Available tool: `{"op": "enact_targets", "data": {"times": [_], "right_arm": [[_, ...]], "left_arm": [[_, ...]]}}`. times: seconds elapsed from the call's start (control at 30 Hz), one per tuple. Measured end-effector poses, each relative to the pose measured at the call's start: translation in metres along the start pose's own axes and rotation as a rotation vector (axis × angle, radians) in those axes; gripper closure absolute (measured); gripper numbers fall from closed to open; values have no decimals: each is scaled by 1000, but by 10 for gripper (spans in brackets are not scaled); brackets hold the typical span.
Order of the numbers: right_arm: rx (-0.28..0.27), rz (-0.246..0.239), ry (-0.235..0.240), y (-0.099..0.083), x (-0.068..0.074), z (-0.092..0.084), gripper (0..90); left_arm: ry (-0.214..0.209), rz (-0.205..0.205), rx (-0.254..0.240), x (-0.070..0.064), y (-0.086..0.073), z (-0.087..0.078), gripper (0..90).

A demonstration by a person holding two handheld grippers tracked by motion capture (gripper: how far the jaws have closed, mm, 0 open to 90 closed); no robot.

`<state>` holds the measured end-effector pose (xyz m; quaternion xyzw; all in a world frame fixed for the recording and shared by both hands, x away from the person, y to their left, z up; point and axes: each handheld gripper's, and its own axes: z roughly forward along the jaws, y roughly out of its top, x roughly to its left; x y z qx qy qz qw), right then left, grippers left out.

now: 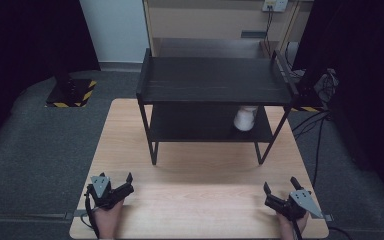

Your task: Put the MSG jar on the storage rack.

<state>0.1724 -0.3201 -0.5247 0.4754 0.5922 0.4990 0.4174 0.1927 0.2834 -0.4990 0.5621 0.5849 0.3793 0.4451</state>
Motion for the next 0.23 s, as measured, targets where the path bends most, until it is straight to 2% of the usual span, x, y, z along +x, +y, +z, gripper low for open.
{"op": "enact_targets", "data": {"times": [0.23], "right_arm": [[-1,9,-21,0,3,-1,6]], "left_arm": [[-5,-10,-7,1,-1,-1,0]]}}
